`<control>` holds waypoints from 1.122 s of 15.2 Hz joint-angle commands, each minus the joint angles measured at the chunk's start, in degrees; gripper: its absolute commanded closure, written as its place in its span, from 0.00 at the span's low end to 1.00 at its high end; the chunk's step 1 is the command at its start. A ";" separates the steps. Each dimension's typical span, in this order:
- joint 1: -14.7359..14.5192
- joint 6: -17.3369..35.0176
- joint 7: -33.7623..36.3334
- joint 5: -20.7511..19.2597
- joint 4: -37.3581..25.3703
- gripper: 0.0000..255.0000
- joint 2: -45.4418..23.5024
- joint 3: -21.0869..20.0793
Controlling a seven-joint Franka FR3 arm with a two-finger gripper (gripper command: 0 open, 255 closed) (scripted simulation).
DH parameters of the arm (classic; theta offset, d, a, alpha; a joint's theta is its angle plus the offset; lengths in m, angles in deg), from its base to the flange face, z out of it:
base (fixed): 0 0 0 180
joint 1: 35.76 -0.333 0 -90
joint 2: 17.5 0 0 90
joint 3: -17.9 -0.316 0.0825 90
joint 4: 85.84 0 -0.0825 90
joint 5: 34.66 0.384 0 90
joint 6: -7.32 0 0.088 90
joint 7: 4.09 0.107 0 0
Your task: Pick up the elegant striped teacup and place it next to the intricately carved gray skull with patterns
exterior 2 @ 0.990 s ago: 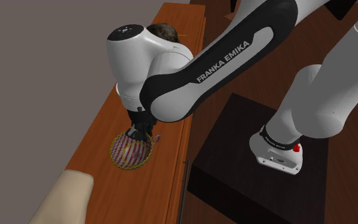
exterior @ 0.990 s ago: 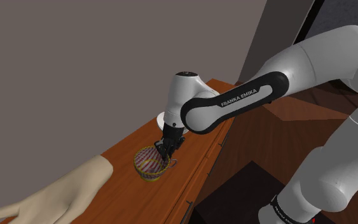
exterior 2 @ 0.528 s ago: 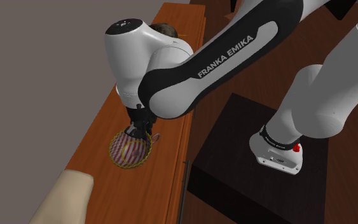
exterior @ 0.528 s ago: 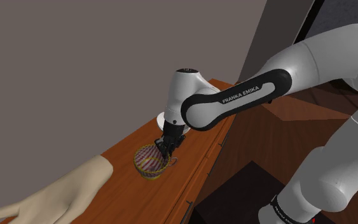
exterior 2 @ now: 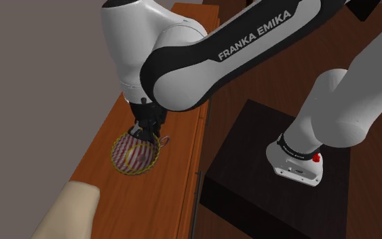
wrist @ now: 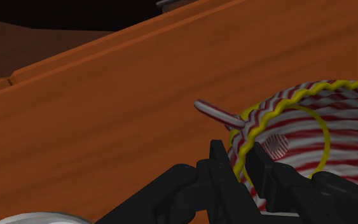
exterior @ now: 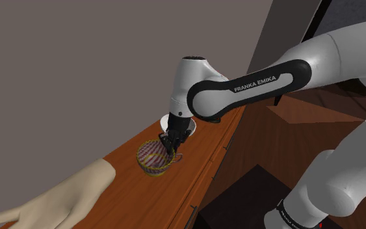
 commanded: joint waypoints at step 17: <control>0.29 -14.27 0.09 0.84 -9.78 1.00 4.78 1.36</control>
